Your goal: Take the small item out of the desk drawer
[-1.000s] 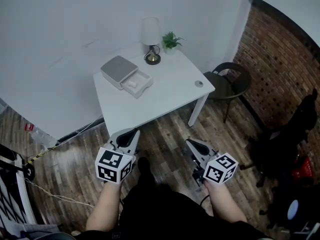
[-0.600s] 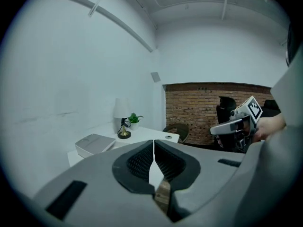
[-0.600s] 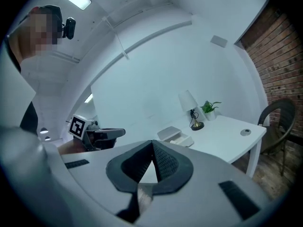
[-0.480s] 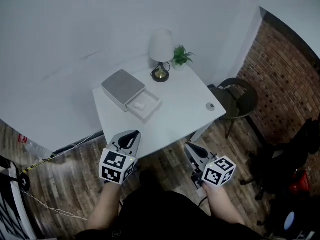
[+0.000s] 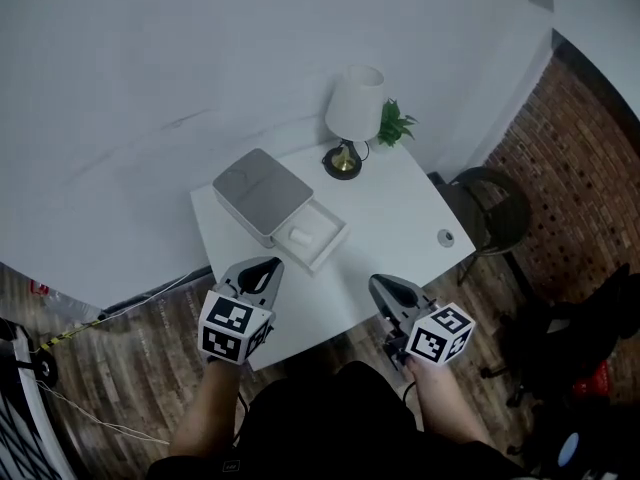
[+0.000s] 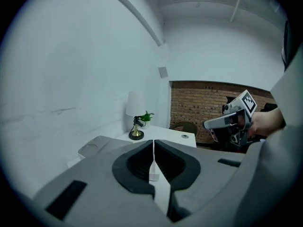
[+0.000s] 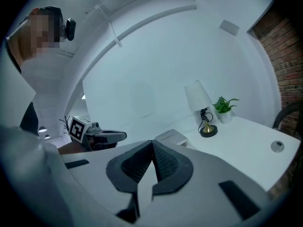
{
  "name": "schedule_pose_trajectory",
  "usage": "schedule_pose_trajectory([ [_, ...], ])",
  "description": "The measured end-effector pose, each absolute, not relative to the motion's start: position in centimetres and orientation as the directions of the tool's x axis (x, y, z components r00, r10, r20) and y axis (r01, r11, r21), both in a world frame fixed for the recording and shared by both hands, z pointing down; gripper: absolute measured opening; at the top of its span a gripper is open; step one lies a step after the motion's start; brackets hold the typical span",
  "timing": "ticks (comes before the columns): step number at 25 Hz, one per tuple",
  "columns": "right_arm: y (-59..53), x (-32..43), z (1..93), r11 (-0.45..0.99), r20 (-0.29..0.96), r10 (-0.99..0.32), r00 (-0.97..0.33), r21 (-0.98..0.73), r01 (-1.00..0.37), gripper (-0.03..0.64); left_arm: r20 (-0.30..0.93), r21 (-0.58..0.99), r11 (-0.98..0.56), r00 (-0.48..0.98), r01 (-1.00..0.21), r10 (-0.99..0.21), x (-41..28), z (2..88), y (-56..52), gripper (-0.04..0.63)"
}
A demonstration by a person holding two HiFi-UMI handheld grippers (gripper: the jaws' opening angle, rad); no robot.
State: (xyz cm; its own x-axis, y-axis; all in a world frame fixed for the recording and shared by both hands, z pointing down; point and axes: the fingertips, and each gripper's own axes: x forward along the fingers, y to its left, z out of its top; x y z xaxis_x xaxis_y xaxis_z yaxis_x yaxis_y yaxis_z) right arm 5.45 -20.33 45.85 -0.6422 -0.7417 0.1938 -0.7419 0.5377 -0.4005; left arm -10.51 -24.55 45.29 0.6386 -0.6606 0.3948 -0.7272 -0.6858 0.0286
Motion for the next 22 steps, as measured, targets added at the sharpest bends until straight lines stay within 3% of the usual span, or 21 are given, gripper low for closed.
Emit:
schedule_pose_trajectory([
  [12,-27.8,7.1,48.3,0.569,0.228,-0.668,-0.708,-0.457,-0.684,0.003,0.455,0.075,-0.666,0.62,-0.742,-0.64,-8.0,47.4,-31.4,0.015],
  [22,-30.7,10.0,53.1,0.546,0.283,-0.61,-0.74,-0.527,-0.651,0.003,0.623,-0.025,-0.766,0.589,-0.643,-0.514,-4.0,52.9,-35.0,0.023],
])
